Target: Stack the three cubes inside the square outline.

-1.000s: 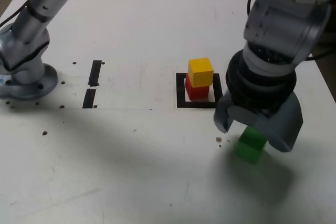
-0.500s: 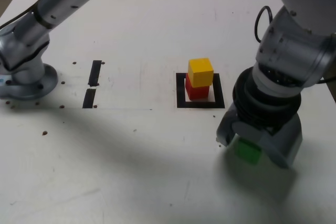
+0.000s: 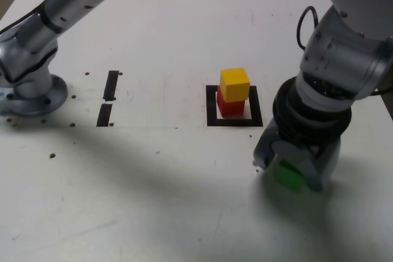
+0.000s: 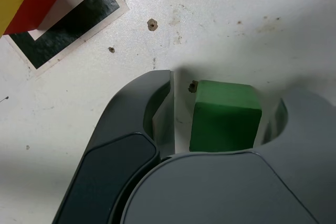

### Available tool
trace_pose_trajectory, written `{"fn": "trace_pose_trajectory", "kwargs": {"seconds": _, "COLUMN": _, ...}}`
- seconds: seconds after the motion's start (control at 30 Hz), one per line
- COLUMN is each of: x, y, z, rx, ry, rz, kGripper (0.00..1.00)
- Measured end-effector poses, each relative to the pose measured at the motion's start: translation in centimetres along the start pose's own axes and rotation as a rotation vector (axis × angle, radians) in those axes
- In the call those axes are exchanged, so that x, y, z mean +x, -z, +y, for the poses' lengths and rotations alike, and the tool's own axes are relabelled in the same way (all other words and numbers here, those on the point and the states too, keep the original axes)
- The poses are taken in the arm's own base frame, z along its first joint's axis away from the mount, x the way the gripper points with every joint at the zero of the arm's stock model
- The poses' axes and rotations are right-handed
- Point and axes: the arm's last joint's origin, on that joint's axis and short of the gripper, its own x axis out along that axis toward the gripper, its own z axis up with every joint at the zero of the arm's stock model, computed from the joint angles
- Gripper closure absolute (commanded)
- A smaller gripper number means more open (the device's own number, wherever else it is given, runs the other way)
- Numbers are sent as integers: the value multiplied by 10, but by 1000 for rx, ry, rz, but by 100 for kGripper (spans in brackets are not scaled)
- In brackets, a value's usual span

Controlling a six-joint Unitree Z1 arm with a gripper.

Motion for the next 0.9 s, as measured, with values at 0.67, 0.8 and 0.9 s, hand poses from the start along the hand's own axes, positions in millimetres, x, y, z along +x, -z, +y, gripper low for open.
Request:
{"fn": "trace_pose_trajectory", "kwargs": {"seconds": 0.67, "x": -20, "y": 11, "z": 9, "rx": -11, "ry": -14, "rz": 9, "kGripper": 83}}
{"fn": "trace_pose_trajectory", "kwargs": {"seconds": 0.8, "x": -64, "y": 39, "z": 28, "rx": -73, "ry": -28, "rz": -57, "kGripper": 87}}
{"fn": "trace_pose_trajectory", "kwargs": {"seconds": 0.9, "x": -90, "y": 64, "z": 47, "rx": -150, "ry": -39, "rz": -109, "kGripper": 90}}
